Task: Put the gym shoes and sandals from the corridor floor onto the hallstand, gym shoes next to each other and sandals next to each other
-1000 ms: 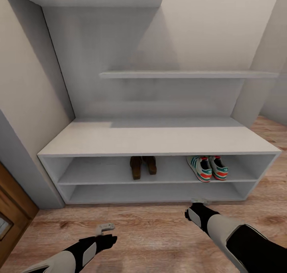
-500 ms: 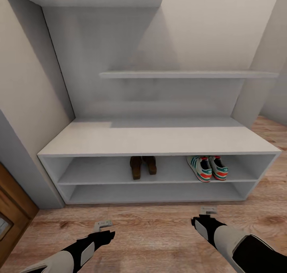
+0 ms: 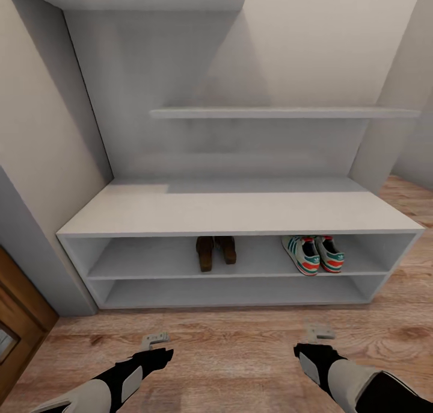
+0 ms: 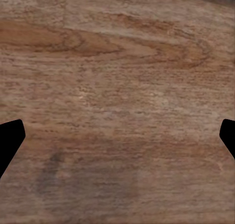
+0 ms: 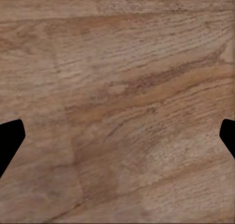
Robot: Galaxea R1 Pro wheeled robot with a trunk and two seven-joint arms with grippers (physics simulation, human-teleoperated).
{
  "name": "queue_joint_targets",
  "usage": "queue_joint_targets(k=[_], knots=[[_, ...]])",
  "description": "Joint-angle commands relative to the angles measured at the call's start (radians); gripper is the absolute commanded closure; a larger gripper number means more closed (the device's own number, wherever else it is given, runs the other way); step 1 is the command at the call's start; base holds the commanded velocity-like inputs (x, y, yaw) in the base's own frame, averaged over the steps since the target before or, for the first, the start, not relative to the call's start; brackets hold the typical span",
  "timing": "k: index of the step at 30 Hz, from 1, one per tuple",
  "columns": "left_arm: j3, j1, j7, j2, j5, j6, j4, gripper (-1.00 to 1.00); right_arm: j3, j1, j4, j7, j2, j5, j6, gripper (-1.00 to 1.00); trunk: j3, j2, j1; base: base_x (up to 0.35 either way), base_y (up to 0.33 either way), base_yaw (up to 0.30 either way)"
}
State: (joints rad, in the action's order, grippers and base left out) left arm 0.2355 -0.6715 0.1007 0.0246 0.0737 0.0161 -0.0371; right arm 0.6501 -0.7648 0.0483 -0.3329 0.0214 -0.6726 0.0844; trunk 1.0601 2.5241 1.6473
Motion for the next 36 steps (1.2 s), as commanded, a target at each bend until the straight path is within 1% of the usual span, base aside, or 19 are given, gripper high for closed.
queue_joint_targets(k=[1,8,9,11,16,17,23,24,30,36], knots=[[0.008,0.0,0.002,0.0,0.008,0.002,0.0,-1.0,0.009,0.011,0.001,-0.003,0.0,-0.003,0.002,-1.0,0.001,0.0,0.0,0.0,0.0,0.0],[0.008,0.0,0.003,0.0,0.008,0.002,0.0,-1.0,0.009,0.104,0.006,-0.005,0.0,-0.002,-0.013,-1.0,0.001,0.0,0.0,0.0,0.0,0.0],[0.008,0.0,0.003,0.0,0.008,0.002,0.0,-1.0,0.009,0.104,0.006,-0.005,0.0,-0.002,-0.013,-1.0,0.001,0.0,0.0,0.0,0.0,0.0],[0.008,0.0,0.003,0.0,0.008,0.002,0.0,-1.0,0.009,0.13,0.006,-0.006,0.001,-0.002,-0.014,-1.0,0.001,0.0,0.0,0.0,0.0,0.0],[0.008,0.0,0.003,0.0,0.008,0.002,0.0,-1.0,0.008,0.185,0.007,-0.006,0.01,-0.002,-0.016,-1.0,0.001,0.0,0.0,0.0,0.0,0.0],[0.008,0.0,0.003,0.0,0.008,0.002,0.0,-1.0,0.008,0.185,0.007,-0.006,0.01,-0.002,-0.016,-1.0,0.001,0.0,0.0,0.0,0.0,0.0],[0.008,0.0,0.002,0.0,0.009,0.002,0.0,-1.0,0.008,0.241,0.007,-0.006,0.023,-0.003,-0.016,-1.0,0.001,0.0,0.0,0.0,0.0,0.0],[0.008,0.0,0.002,0.0,0.009,0.002,0.0,-1.0,0.008,0.241,0.007,-0.006,0.023,-0.003,-0.016,-1.0,0.001,0.0,0.0,0.0,0.0,0.0],[0.008,0.0,0.002,0.0,0.009,0.002,0.0,-1.0,0.008,0.283,0.007,-0.006,0.026,-0.004,-0.016,-1.0,0.001,0.0,0.0,0.0,0.0,0.0],[0.008,0.0,0.002,0.001,0.009,0.002,0.0,-1.0,0.008,0.304,0.007,-0.006,0.027,-0.004,-0.016,-1.0,0.001,0.0,0.0,0.0,0.0,0.0]])
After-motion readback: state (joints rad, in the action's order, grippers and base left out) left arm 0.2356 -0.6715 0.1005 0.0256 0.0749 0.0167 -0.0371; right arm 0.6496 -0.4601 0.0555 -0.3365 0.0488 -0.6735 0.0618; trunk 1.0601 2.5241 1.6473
